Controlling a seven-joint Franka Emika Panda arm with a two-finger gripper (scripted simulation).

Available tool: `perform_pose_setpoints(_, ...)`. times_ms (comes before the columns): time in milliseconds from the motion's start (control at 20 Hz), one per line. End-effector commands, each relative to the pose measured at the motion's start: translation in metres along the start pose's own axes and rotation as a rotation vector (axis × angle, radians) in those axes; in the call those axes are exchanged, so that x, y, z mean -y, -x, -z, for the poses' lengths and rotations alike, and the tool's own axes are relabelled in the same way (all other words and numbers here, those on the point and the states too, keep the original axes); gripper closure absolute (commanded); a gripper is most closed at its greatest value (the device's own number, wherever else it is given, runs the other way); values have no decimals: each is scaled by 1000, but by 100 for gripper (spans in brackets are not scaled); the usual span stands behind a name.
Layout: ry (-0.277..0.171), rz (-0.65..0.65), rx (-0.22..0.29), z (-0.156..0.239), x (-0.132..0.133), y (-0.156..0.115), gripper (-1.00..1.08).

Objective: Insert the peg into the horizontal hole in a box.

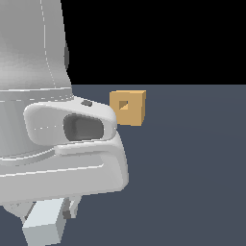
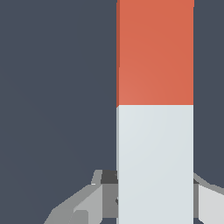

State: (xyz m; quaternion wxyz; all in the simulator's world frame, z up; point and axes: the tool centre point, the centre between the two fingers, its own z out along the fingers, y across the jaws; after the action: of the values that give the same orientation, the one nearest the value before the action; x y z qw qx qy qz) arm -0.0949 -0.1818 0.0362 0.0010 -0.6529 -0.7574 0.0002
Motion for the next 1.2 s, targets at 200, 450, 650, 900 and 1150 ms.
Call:
perform_pose_setpoints(200, 2, -73, 0, 11, -6, -56, 108)
perform_pose_setpoints(450, 2, -126, 0, 18, -14, -96, 108)
perform_pose_setpoints(650, 2, -166, 0, 24, -21, -127, 108)
perform_pose_setpoints(900, 2, -217, 1, 31, -32, -164, 108)
perform_pose_setpoints(1150, 2, -267, 1, 38, -46, -202, 108)
